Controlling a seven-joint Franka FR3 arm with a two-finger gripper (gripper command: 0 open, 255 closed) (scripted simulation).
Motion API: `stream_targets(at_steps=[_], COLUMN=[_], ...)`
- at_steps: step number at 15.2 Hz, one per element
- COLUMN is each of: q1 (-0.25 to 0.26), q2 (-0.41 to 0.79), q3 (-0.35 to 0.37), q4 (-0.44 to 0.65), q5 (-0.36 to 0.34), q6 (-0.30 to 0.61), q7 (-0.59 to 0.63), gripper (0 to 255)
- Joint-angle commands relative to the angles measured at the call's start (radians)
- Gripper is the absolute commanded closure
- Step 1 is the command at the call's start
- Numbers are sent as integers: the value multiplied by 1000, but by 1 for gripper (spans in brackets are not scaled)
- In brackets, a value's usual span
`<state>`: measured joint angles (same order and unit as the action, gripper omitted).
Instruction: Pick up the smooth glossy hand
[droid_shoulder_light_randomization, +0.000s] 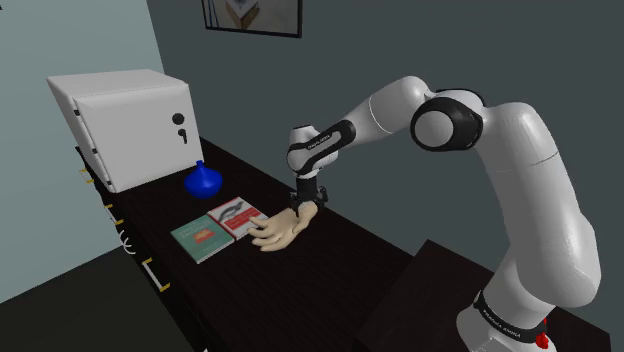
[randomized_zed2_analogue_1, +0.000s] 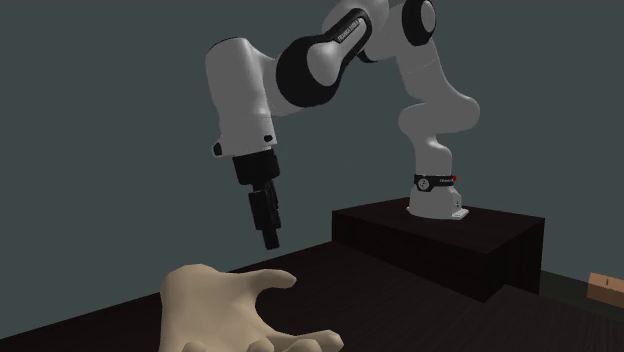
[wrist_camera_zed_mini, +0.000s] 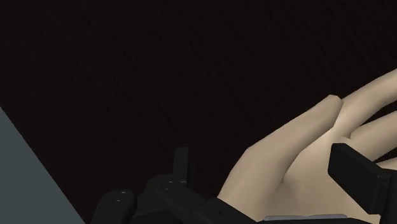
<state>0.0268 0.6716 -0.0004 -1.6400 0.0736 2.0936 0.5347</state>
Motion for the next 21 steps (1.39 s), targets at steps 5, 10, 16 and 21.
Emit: stream_targets(at_steps=[5,10,16,21], q1=[-3,-4,-4,-5], q2=[180,230,236,239], q3=[-1,-1,-1,-1], q4=[200,214,215,221], q5=[16,17,17,17], q6=[-30,5,11,7], q7=[33,31,29,28], gripper=[0,0,255,255])
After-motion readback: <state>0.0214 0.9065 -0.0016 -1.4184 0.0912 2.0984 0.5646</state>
